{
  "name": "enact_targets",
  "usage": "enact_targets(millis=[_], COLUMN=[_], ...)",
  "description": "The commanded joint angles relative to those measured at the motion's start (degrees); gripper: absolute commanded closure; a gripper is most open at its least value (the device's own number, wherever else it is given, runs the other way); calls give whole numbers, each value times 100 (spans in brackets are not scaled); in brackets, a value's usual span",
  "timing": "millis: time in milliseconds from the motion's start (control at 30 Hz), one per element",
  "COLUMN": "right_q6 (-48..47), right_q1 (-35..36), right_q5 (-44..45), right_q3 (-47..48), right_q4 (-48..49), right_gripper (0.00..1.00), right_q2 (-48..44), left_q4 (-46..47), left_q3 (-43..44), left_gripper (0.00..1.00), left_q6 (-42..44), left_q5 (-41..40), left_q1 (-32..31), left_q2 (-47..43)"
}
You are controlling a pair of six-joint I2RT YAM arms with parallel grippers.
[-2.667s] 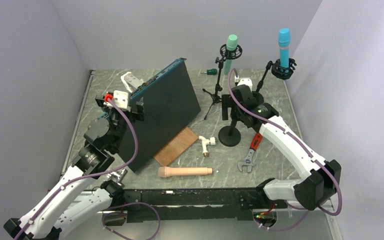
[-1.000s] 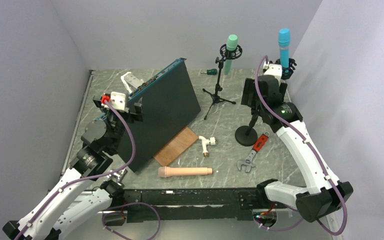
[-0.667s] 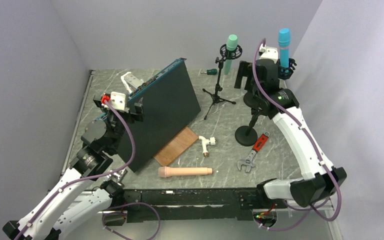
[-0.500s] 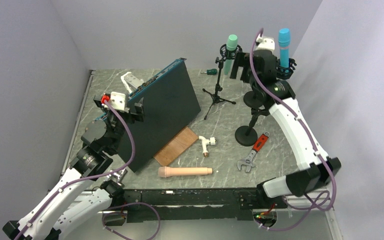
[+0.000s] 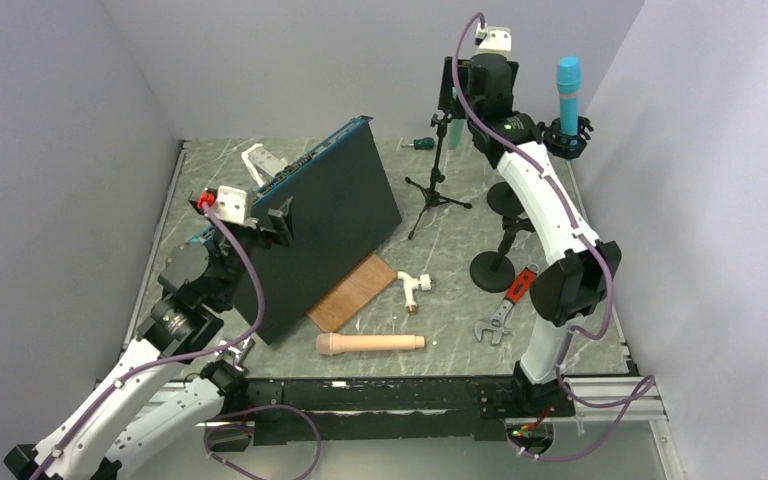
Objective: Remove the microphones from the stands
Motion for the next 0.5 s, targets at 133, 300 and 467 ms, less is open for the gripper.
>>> enact_targets(millis=[133,300,467], right_q6=[-388,-417,-575], right_q1=[-22,-24,-22], right_q5=[225,158,110], right_q3=[892,840,931], right_q4=[318,477,577], right_gripper=[29,32,38], right_q2=[631,741,857], left_q4=[142,142,124], left_q3=[129,127,126], left_gripper=[1,1,1], left_q6=[-206,-220,-196], left_q5=[221,243,190], left_q1=[-5,-12,-6], left_q2=[-186,-262,-300])
